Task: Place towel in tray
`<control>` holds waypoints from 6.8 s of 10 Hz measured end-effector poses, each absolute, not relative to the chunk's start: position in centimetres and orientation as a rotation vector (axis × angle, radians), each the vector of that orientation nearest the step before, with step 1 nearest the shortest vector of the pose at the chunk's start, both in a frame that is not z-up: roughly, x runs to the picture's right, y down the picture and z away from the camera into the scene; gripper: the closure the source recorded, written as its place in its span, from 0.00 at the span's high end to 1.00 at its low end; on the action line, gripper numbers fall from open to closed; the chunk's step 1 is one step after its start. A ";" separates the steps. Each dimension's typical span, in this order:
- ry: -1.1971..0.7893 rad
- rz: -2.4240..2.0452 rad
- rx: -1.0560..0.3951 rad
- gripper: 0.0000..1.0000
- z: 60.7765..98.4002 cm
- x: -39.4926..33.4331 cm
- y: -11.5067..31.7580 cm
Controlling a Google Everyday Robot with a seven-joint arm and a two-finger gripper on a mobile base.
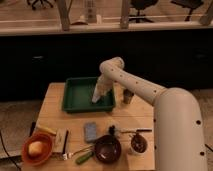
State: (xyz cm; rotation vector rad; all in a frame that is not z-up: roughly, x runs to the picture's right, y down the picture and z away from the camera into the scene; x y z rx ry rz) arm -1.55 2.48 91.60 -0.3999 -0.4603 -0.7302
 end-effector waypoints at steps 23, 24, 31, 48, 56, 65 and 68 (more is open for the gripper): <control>-0.460 -0.728 -0.404 0.80 91.7 -1.4 2.7; -0.460 -0.730 -0.407 0.80 91.7 -1.5 2.7; -0.440 -0.769 -0.395 0.80 91.7 -1.6 2.5; -0.441 -0.768 -0.395 0.80 91.7 -1.5 2.5; -0.441 -0.768 -0.395 0.80 91.7 -1.5 2.5; -0.441 -0.768 -0.395 0.80 91.7 -1.5 2.5; -0.441 -0.768 -0.395 0.80 91.7 -1.5 2.5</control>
